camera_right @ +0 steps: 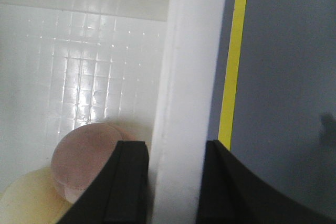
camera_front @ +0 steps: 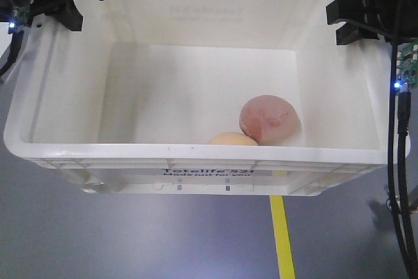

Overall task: Place moving items into box and shelve
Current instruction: 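Continue carrying the crate with both grippers as the base moves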

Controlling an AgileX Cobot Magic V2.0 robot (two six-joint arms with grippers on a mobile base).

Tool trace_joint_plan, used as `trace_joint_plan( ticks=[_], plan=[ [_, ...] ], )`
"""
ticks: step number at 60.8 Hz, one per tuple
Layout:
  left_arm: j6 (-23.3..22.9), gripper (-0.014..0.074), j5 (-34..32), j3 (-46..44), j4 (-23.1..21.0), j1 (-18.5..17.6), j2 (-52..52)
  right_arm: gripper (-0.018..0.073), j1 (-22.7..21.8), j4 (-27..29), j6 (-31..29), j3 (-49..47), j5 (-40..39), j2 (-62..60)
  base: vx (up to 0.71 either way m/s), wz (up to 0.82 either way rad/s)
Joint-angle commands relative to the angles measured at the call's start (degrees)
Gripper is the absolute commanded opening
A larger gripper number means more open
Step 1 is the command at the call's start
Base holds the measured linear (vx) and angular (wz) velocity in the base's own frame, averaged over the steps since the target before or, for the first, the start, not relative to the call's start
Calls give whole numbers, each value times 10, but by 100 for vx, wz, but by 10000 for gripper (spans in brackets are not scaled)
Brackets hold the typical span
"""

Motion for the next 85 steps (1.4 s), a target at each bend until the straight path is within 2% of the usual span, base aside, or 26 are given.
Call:
trace_joint_plan(
  ticks=[1,85],
  plan=[
    [-1,-3,-44,-24,-47,-7,-29,-6,6,57,-4,-27,-76,-24,64,-4],
    [-1,-3,-44,-24,-47,-7,-29,-6,6,57,-4,-27,-76,-24,57,-3]
  ],
)
